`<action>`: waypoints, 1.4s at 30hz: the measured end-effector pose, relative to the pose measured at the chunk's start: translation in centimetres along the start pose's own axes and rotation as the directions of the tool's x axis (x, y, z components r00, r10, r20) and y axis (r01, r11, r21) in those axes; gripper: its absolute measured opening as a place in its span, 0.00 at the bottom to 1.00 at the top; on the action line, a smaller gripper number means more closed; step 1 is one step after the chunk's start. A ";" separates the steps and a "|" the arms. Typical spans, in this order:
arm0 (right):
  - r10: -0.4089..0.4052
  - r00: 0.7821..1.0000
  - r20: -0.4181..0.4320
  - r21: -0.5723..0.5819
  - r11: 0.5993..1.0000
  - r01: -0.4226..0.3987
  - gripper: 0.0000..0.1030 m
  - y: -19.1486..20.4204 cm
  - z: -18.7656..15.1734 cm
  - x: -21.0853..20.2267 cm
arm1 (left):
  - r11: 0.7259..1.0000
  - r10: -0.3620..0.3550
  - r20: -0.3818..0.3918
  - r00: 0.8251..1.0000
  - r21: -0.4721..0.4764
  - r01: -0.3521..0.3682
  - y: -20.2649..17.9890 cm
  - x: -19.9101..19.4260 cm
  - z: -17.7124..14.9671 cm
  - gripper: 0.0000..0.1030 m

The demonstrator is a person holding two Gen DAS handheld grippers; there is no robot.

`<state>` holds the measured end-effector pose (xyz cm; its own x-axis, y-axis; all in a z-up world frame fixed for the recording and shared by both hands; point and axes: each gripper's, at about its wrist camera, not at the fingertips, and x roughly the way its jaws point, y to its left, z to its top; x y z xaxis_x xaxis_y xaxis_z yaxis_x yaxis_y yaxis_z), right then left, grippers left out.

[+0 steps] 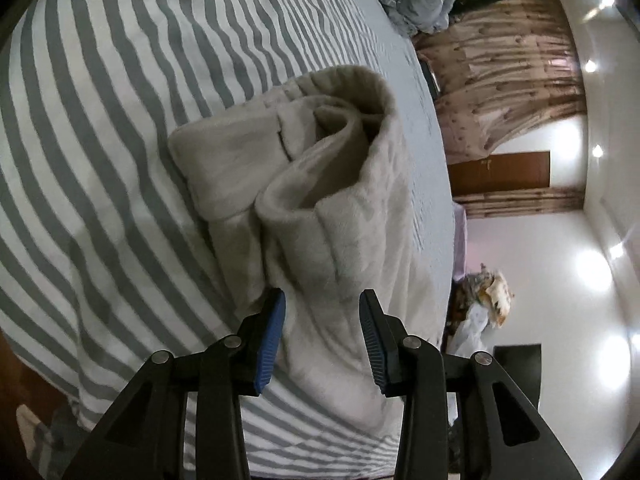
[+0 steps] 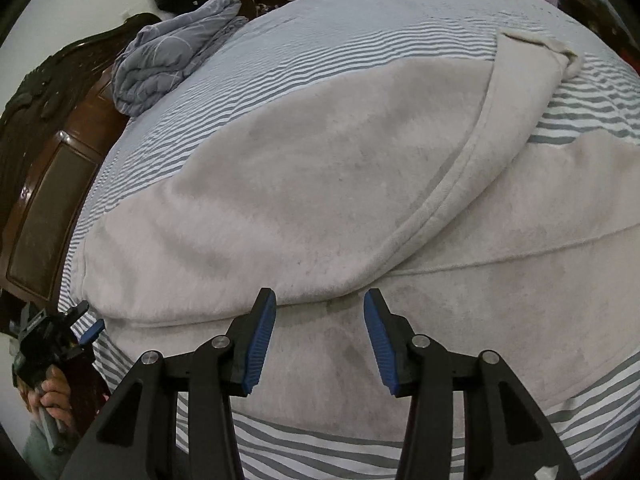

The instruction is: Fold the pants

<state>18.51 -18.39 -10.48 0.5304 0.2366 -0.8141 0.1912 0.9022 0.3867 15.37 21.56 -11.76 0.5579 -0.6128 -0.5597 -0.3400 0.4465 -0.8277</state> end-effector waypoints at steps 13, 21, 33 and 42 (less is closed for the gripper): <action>-0.094 0.995 -0.025 0.234 0.967 0.097 0.43 -4.0 3.9 2.3 | 1.000 0.027 0.048 0.998 -0.011 -0.027 -1.2 1.1 1.0 0.46; -0.189 0.982 0.013 0.312 0.934 0.175 0.11 -6.7 7.0 3.1 | 0.997 0.078 0.062 0.995 -0.023 -0.076 -0.6 1.4 1.8 0.26; -0.134 0.971 0.198 0.160 0.982 0.103 0.05 -2.1 4.5 -7.1 | 0.974 0.099 0.069 0.993 0.200 -0.111 -6.3 -2.2 3.7 0.23; -0.135 0.985 0.107 0.193 0.975 0.113 0.05 -2.5 -2.7 -5.3 | 0.940 0.231 -0.002 0.973 0.259 -0.222 -2.8 -1.7 3.4 0.24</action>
<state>13.00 -20.99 -8.29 0.5850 0.0725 -0.8078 0.4055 0.8364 0.3688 17.94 23.60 -8.38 0.4632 -0.4944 -0.7356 -0.2473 0.7249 -0.6429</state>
